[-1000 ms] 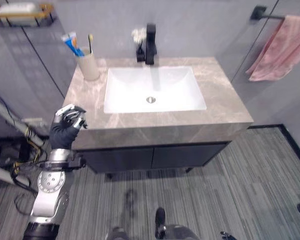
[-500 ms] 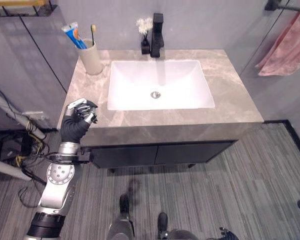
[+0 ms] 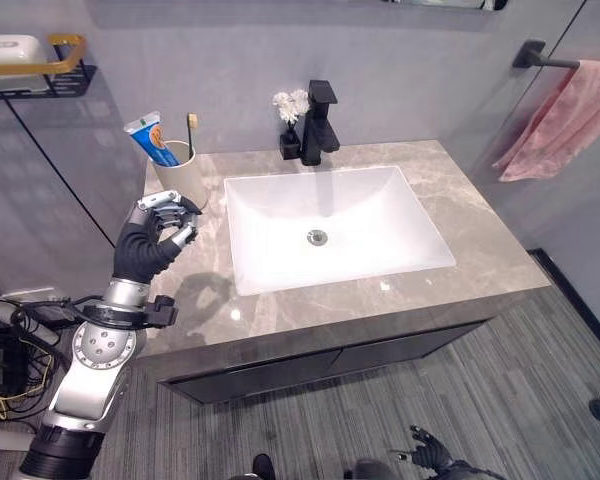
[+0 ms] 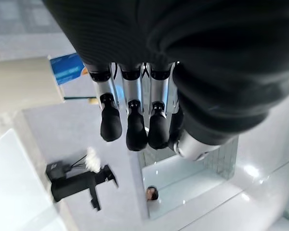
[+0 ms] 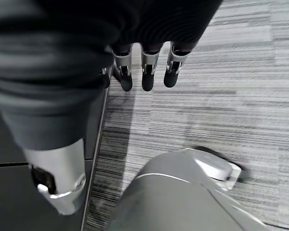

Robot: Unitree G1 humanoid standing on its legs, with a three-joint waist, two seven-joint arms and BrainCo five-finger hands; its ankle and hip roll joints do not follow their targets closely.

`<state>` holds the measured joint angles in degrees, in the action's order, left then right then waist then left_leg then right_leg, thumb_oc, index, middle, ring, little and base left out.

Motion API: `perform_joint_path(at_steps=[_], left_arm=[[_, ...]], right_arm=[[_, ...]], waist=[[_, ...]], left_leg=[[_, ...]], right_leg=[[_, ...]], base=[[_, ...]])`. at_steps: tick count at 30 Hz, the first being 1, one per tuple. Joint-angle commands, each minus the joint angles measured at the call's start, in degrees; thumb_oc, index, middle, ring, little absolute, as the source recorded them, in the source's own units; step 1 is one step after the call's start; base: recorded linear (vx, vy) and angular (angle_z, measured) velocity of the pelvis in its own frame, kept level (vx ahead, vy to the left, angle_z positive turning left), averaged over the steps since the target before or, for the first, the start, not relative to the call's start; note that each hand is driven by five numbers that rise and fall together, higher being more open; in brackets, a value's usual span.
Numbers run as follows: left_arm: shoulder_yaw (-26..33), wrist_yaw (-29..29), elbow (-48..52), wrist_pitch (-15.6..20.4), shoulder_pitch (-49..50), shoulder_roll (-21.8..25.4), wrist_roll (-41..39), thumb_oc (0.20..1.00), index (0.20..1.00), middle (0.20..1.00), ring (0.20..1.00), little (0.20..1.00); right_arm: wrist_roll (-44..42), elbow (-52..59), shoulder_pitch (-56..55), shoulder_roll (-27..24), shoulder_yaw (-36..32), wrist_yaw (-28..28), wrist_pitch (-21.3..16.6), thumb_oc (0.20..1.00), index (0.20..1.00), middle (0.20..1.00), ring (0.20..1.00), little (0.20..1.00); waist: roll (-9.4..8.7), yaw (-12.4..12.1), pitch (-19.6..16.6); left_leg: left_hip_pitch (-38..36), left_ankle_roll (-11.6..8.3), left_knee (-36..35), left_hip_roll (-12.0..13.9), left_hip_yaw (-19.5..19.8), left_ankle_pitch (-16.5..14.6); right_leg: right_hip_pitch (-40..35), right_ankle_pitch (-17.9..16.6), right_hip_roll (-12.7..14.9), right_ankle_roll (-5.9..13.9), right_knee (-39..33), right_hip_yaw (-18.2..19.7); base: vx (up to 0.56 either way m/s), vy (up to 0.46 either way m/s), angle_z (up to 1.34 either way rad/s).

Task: Put brush and paste in cup on sink, flatten towel.

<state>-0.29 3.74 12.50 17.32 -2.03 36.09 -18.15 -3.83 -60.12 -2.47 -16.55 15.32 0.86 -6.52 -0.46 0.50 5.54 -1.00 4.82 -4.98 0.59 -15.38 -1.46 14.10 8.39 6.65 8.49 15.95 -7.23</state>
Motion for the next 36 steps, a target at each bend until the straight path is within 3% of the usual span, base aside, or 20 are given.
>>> perform_joint_path(at_steps=[1,3,6,15,23,31,36], left_arm=[[1.5,-1.36,4.76,2.88,0.7,2.13,-2.34,0.2,0.2,0.2,0.2,0.2],[0.12,-1.97,3.14,2.71,0.8,2.09,-2.05,0.2,0.2,0.2,0.2,0.2],[-0.02,-3.32,3.44,2.29,1.46,2.25,-2.4,0.2,0.2,0.2,0.2,0.2],[5.35,-5.81,2.38,0.59,10.09,3.3,-7.04,0.2,0.2,0.2,0.2,0.2],[5.1,-3.89,-5.65,-1.9,10.52,2.21,-7.51,0.2,0.2,0.2,0.2,0.2],[4.01,-2.69,-16.45,-6.89,3.8,4.07,-3.19,0.2,0.2,0.2,0.2,0.2],[1.4,-0.54,-25.45,-8.55,-3.32,3.34,-1.94,0.2,0.2,0.2,0.2,0.2]], right_arm=[[-2.15,-2.22,0.51,-0.16,0.62,0.27,-0.9,1.0,1.0,1.0,1.0,1.0],[-1.33,-4.33,0.61,0.12,0.44,0.33,-0.48,1.0,1.0,1.0,1.0,1.0],[-1.09,-5.82,0.16,0.13,-0.02,0.23,-0.25,1.0,1.0,1.0,1.0,1.0],[0.94,-11.66,1.55,-2.13,-2.53,0.98,0.6,1.0,1.0,1.0,1.0,1.0],[1.49,-10.94,2.67,-2.27,-1.24,0.42,0.99,1.0,1.0,1.0,1.0,1.0],[5.5,-13.61,0.7,-3.05,-0.58,-0.91,3.5,1.0,1.0,1.0,1.0,1.0],[7.63,-15.4,0.16,-3.76,-0.34,-1.5,4.52,1.0,1.0,1.0,1.0,1.0]], waist=[[-1.72,1.23,-0.47],[-1.6,1.73,-0.02],[-2.13,1.59,-0.34],[-0.67,-1.49,-2.92],[0.62,-1.61,-3.39],[2.29,1.45,-3.88],[2.37,3.27,-3.81]], left_leg=[[2.0,-4.49,-0.02,-0.8,4.78,3.05],[-0.19,-4.83,-0.02,-1.47,8.2,1.69],[-1.2,-5.02,-0.02,-1.92,9.72,0.99],[-0.95,-7.96,0.34,0.39,13.2,1.39],[-1.29,-8.8,0.06,1.28,13.85,2.12],[-2.5,-8.96,-0.02,1.47,11.7,1.42],[-2.46,-8.88,-0.02,1.52,10.01,0.51]], right_leg=[[-1.89,-12.86,-1.89,-0.61,-9.57,4.36],[-0.57,-16.22,-1.19,0.52,-12.02,7.46],[-3.06,-16.13,-0.95,0.23,-13.46,6.86],[-9.47,-14.51,-2.09,-1.81,-18.63,0.47],[-10.78,-13.33,-2.51,-2.63,-18.95,-1.09],[-11.21,-12.43,-3.14,-3.14,-18.99,1.07],[-10.62,-12.57,-3.36,-3.06,-19.27,2.85]], base=[[0.16,-0.053,0.64],[0.27,-0.104,0.76],[0.17,-0.108,1.23],[0.13,-0.145,0.38],[0.08,-0.051,0.14],[0.09,0.011,-0.08],[0.04,0.018,-0.3]])
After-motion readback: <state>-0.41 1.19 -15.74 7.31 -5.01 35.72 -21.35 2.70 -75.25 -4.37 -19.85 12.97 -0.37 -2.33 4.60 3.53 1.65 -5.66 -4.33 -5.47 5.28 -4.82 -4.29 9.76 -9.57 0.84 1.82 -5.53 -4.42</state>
